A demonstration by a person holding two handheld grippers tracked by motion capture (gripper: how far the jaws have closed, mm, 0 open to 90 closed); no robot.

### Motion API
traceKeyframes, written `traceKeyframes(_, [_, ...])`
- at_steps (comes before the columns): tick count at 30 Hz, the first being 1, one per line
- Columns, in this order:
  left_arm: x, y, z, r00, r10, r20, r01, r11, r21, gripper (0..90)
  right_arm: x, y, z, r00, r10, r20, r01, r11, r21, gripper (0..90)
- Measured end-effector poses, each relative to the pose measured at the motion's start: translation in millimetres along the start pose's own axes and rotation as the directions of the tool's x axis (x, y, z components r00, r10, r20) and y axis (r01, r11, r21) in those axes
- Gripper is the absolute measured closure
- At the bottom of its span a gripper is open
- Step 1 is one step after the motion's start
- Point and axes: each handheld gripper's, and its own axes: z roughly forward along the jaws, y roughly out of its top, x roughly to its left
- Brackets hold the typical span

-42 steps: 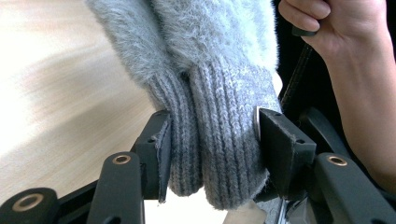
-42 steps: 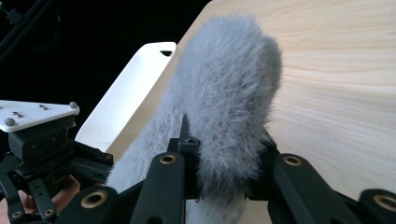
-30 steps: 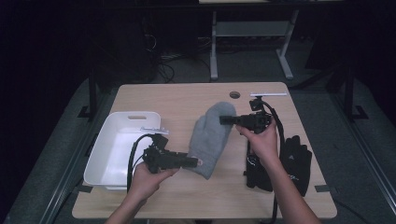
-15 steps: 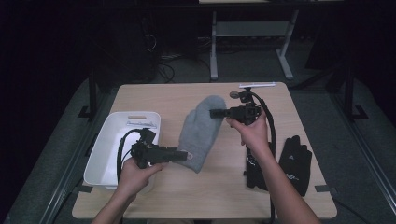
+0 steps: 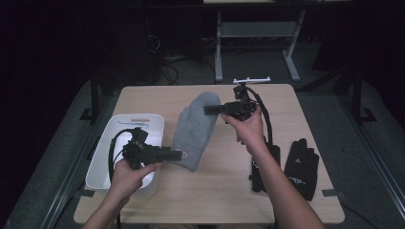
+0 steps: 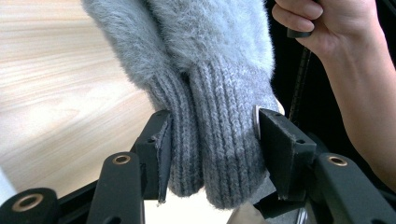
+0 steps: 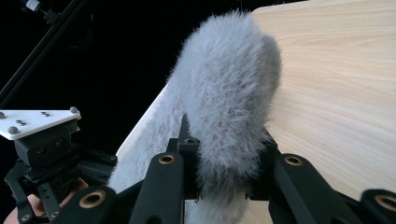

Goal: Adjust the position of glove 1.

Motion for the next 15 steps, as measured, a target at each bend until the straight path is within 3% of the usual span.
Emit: traceKeyframes(15, [9.2, -1.6, -25.7, 0.9995, -0.019, -0.027, 0.018, 0.999, -0.041, 47.6, 18.2, 18.9, 23.5, 0.9994, -0.019, -0.028, 0.02, 0.999, 0.03, 71.9])
